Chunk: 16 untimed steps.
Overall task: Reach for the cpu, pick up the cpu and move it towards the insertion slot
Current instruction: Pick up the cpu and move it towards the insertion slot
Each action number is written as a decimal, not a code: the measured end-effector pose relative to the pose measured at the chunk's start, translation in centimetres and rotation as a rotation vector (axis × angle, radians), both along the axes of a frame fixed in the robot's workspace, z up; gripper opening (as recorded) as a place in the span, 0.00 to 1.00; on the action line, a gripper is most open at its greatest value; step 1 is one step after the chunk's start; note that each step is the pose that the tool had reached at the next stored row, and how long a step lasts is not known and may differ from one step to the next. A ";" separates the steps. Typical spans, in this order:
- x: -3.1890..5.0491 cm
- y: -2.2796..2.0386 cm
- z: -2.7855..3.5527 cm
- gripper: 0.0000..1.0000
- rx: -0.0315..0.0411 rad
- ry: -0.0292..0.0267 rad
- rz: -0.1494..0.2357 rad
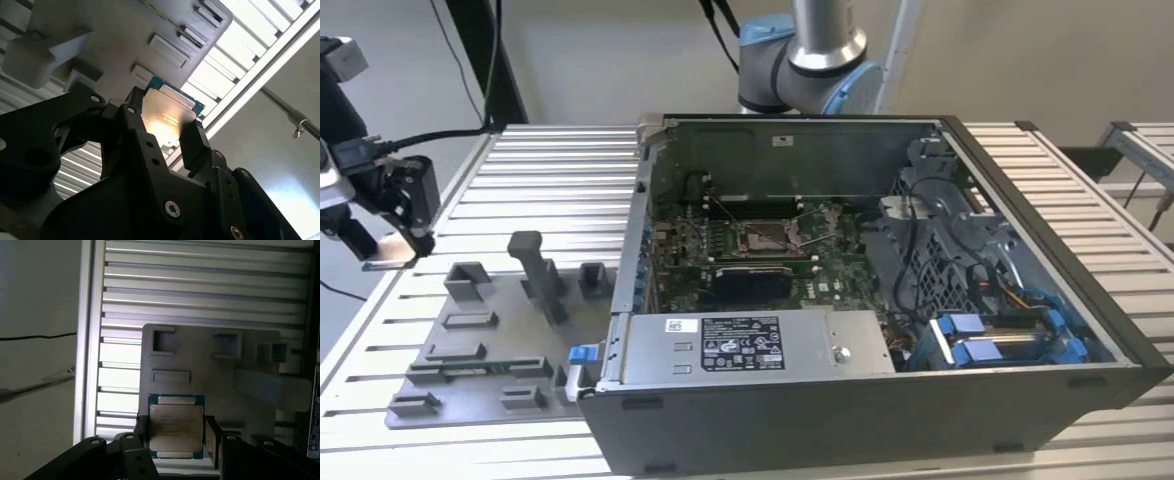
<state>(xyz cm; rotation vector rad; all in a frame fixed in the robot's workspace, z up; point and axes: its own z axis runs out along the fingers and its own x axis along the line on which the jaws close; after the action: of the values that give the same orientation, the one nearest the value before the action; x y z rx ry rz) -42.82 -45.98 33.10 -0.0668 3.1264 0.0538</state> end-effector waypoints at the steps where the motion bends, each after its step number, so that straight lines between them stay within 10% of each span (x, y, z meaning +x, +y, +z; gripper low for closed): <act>1: 0.00 0.00 0.29 0.00 0.0000 0.0000 0.000; 16: 0.00 0.00 4.46 0.00 0.0000 -0.0001 0.000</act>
<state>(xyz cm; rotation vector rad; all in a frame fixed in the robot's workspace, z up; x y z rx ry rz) -42.82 -45.97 37.56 -0.0666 3.1263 0.0538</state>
